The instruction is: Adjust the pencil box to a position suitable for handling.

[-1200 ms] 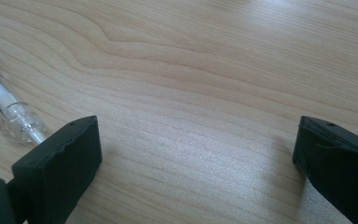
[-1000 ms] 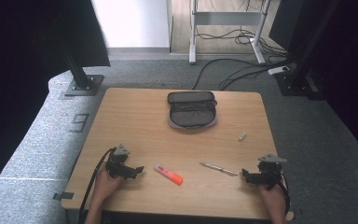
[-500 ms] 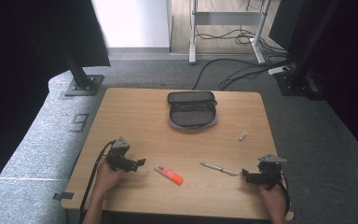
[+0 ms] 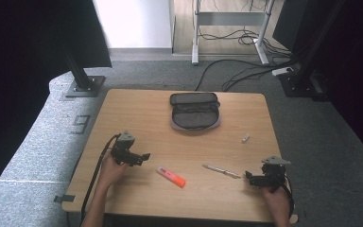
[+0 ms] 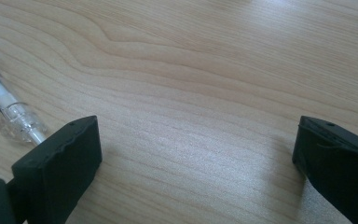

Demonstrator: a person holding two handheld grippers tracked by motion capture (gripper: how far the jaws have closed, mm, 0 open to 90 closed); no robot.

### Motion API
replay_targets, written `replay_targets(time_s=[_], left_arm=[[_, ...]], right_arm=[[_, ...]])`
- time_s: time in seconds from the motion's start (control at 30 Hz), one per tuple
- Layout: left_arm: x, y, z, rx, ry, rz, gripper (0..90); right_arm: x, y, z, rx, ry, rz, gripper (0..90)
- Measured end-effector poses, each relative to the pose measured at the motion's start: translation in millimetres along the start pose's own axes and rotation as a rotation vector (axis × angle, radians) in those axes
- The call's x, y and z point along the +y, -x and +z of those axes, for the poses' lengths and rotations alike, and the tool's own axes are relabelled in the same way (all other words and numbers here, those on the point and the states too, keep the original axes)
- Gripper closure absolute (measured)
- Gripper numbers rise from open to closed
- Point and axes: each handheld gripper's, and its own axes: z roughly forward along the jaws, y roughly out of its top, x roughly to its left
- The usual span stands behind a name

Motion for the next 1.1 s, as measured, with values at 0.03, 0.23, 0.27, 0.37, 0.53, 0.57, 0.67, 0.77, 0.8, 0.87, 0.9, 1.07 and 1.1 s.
replay_targets(time_s=[0.03, 0.23, 0.27, 0.37, 0.53, 0.57, 0.67, 0.77, 0.8, 0.87, 0.9, 1.07, 1.1], left_arm=[[1.5, -0.2, 0.9, -0.001, 0.0, 0.001, 0.0], [9.8, -5.5, 10.1, -0.013, 0.034, -0.017, 0.0], [11.9, -6.8, 12.1, -0.017, 0.029, -0.017, 0.0], [15.3, -9.0, 16.3, -0.021, 0.061, -0.027, 0.0], [27.0, -9.0, 22.9, -0.019, 0.045, -0.016, 0.0], [30.5, -9.3, 24.2, -0.026, 0.038, -0.015, 0.0], [39.5, -9.1, 28.4, -0.021, 0.037, -0.002, 0.0], [48.5, -10.6, 32.6, -0.018, 0.027, 0.002, 0.0], [51.7, -11.4, 33.9, -0.02, 0.022, 0.0, 0.0], [57.0, -12.2, 37.0, -0.02, 0.027, 0.0, 0.0], [58.4, -12.5, 38.2, -0.016, 0.048, 0.0, 0.0], [67.9, -16.0, 46.9, -0.009, 0.043, -0.001, 0.8], [68.5, -16.8, 48.3, -0.009, 0.061, -0.01, 1.3]], right_arm=[[0.0, 0.0, 0.0, 0.0, 0.0, 0.0, 1.0], [0.0, 0.0, 0.0, 0.0, 0.0, 0.0, 1.1], [0.0, -0.1, 0.0, 0.0, 0.0, 0.001, 1.0], [0.0, -0.1, 0.0, 0.0, 0.0, 0.001, 1.0], [0.0, 0.0, 0.0, 0.0, 0.0, 0.0, 1.0], [0.0, 0.0, 0.0, 0.0, 0.0, 0.0, 1.0], [0.0, -0.1, 0.0, 0.0, 0.0, 0.001, 1.1], [0.0, 0.0, 0.0, 0.001, 0.0, 0.0, 1.1], [0.0, 0.0, 0.0, 0.001, 0.0, 0.0, 1.1], [0.0, 0.0, 0.0, 0.001, 0.0, 0.0, 1.1], [0.0, 0.0, 0.0, 0.001, 0.0, 0.0, 1.1], [0.0, 0.0, 0.0, 0.001, 0.0, 0.0, 1.1], [0.0, 0.0, 0.0, 0.001, 0.0, 0.0, 1.1]])
